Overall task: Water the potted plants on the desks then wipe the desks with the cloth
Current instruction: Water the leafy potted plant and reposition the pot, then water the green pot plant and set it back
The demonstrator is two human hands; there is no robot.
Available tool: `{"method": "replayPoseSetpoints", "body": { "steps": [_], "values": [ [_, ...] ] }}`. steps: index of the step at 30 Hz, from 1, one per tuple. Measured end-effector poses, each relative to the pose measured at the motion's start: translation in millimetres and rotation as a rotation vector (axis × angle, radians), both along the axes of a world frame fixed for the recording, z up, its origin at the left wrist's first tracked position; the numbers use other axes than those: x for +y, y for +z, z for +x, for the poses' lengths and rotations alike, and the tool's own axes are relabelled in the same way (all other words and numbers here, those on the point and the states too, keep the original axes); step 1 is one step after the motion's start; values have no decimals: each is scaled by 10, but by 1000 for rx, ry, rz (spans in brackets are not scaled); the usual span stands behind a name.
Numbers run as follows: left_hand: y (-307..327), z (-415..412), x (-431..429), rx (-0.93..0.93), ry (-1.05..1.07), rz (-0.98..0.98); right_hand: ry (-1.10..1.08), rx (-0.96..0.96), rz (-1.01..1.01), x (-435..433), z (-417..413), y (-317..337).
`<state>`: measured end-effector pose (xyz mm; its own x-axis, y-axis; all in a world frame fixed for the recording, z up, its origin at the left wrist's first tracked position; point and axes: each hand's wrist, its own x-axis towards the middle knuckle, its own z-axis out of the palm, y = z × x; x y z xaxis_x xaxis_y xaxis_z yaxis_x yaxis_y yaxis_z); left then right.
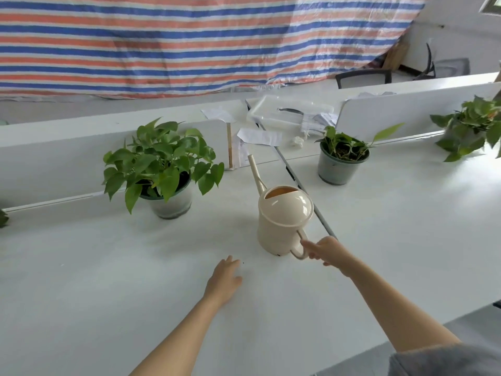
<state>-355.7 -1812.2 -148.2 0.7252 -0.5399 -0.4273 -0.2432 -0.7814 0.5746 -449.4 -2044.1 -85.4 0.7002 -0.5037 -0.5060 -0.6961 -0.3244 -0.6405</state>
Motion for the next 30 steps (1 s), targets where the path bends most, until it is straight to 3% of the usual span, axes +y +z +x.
{"method": "replayPoseSetpoints", "body": {
  "steps": [4, 8, 12, 15, 30],
  "values": [
    [14, -160, -337, -39, 6, 61, 106, -86, -38, -161, 74, 17],
    [-63, -289, -681, -22, 40, 183, 213, -141, 135, -251, 93, -39],
    [-182, -418, -793, -11, -54, 381, 234, -206, 412, -250, 141, -119],
    [-155, -395, -771, 20, -80, 404, 253, -207, 511, -303, 142, -156],
    [-160, -421, -743, 35, -70, 369, 13, -205, 429, -327, 84, -118]
  ]
}}
